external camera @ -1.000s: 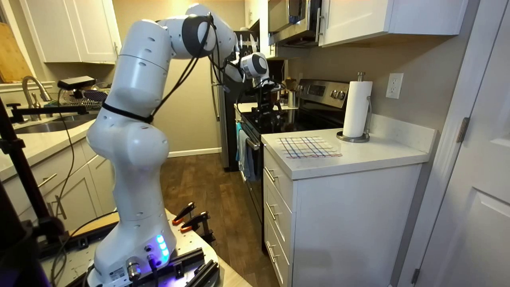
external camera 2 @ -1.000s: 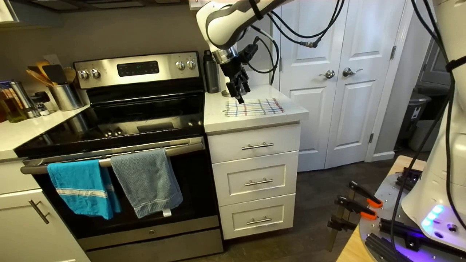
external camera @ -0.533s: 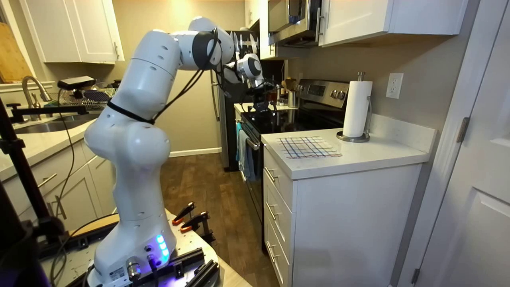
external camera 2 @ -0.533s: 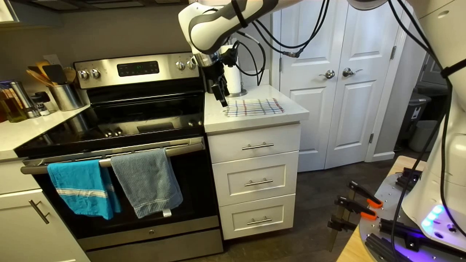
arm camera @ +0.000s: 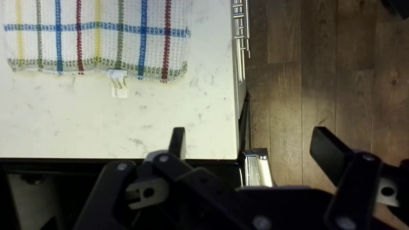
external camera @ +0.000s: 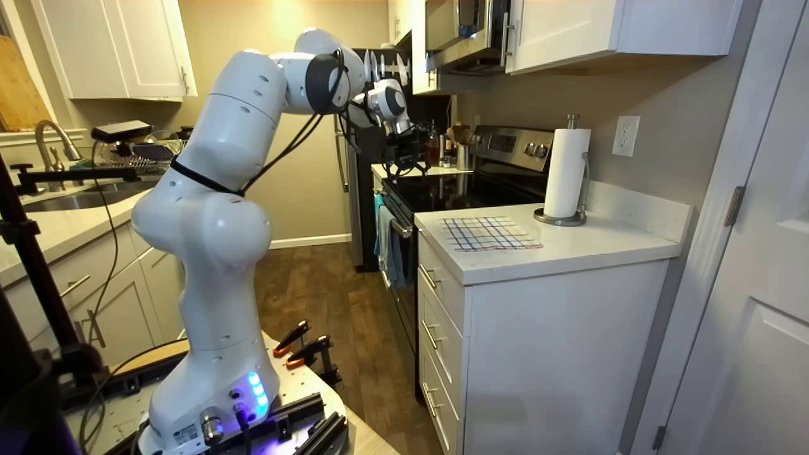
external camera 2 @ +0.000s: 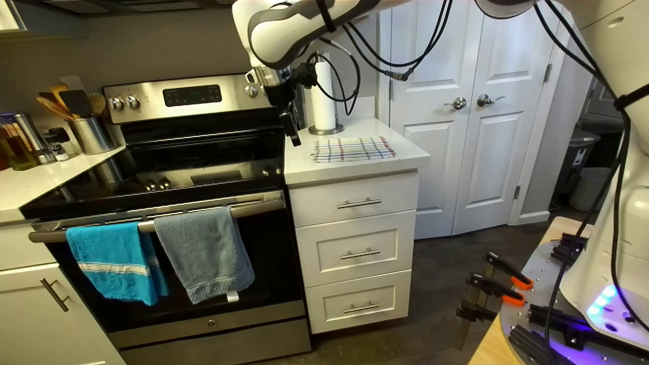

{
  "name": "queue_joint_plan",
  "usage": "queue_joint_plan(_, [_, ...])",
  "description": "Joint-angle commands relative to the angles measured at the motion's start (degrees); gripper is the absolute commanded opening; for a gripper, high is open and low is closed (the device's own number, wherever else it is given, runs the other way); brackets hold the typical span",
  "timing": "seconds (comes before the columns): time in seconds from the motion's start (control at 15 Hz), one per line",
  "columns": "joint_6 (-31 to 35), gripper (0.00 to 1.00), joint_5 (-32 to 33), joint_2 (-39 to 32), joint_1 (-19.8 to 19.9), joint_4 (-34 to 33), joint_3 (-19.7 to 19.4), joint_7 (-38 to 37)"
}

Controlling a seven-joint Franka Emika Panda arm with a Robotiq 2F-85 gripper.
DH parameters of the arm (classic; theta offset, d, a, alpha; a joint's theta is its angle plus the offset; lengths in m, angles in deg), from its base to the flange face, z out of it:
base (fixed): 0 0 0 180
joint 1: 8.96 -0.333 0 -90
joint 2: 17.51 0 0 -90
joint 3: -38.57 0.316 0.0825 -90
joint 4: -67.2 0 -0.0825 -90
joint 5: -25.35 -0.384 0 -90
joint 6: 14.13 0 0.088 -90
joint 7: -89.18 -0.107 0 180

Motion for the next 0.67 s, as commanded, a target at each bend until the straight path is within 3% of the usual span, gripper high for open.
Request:
queue_joint_plan(0.0, [-0.3, 1.00, -0.1, -0.2, -0.1, -0.4, -0.1, 0.0])
queue_joint_plan(0.6, [-0.5, 1.00, 0.0, -0.5, -0.1, -1.0, -0.1, 0.9])
